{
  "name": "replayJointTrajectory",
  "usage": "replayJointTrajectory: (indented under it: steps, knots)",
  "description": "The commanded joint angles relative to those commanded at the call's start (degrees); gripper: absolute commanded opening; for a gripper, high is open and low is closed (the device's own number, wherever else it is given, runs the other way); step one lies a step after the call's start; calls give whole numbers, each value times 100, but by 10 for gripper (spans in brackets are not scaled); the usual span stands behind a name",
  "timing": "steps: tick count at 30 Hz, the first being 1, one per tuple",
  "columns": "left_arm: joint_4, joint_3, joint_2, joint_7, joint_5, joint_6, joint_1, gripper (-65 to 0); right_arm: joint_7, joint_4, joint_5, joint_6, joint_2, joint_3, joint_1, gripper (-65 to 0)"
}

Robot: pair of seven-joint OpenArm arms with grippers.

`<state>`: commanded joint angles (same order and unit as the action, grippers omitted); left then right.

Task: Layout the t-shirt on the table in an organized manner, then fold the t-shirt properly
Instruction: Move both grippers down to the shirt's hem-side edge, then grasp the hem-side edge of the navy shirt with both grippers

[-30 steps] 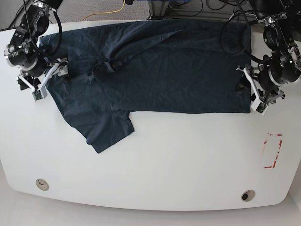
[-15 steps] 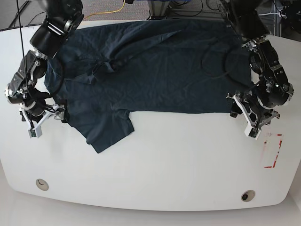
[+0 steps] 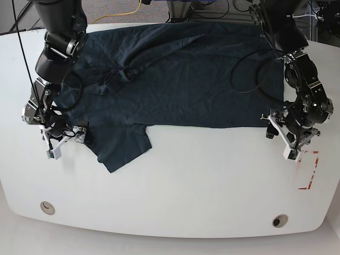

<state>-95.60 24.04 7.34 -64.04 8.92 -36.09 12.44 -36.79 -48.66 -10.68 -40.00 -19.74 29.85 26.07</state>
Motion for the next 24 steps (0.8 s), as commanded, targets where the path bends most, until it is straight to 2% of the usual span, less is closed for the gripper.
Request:
replayJointTrajectory:
  steps: [3,7,15,18,24]
  knots:
    - [0,0,0,0,0,-9,0,-297,246,325,-18,0,-62,-88,0,0]
    - [0,9,0,0,0,-9,0,-297,264,378,-35,0,-62,-185,-35,0]
    - [35,9,-18,0,0,-9,0,-297,158,360,-35,0,88,-545,-193,0]
    - [35,9,-18,0,9,-9,0,-297,-18,360,-35,0,149,-633,-193,-30]
    - [35,9,-9,0,9,-9,0,-297,-53,360,-35,0,158,-642,-202,-44]
